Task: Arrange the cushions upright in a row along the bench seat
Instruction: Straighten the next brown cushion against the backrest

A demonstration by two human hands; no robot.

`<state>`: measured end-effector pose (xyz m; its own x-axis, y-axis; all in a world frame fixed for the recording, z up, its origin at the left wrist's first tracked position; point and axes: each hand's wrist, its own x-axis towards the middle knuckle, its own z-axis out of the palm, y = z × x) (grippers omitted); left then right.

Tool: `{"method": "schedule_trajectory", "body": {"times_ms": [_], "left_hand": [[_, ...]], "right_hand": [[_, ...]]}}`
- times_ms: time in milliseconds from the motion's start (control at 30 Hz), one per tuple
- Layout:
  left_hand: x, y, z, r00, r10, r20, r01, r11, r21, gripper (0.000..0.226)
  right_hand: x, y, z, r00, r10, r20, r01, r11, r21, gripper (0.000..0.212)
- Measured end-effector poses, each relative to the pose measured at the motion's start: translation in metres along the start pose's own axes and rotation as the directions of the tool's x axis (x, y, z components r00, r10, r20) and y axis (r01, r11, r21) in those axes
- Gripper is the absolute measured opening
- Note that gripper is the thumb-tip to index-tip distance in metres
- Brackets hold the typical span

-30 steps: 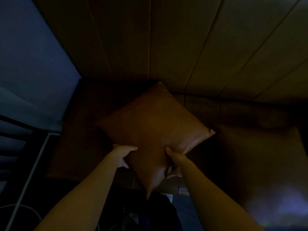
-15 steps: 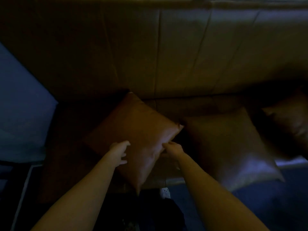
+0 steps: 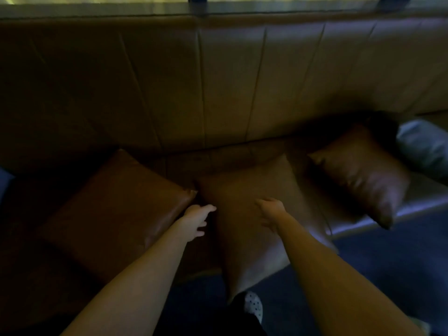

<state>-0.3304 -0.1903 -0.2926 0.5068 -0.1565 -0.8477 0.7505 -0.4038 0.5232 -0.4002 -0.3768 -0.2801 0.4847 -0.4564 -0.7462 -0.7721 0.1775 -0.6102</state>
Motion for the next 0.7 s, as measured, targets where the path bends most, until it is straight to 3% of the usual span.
{"method": "schedule_trajectory", "body": {"times_ms": [233, 400, 567, 700], "left_hand": [[0.037, -0.017, 0.084, 0.987, -0.151, -0.057, 0.149, 0.988, -0.051, 0.106], [0.06, -0.015, 0.096, 0.964, -0.207, -0.166, 0.205, 0.978, -0.032, 0.123], [0.081, -0.015, 0.081, 0.964, -0.2, -0.175, 0.2, 0.98, -0.016, 0.13], [0.088, -0.018, 0.08, 0.96, -0.245, -0.135, 0.243, 0.969, -0.029, 0.14]], "right_hand": [[0.055, 0.02, -0.11, 0.997, 0.067, -0.038, -0.068, 0.997, -0.024, 0.064], [0.095, 0.034, -0.13, 0.993, 0.107, 0.058, -0.105, 0.994, -0.037, 0.069], [0.16, 0.055, -0.135, 0.992, 0.049, 0.119, -0.036, 0.993, -0.11, 0.133], [0.151, 0.036, -0.133, 0.997, 0.038, 0.067, -0.028, 0.989, -0.145, 0.11]]}}
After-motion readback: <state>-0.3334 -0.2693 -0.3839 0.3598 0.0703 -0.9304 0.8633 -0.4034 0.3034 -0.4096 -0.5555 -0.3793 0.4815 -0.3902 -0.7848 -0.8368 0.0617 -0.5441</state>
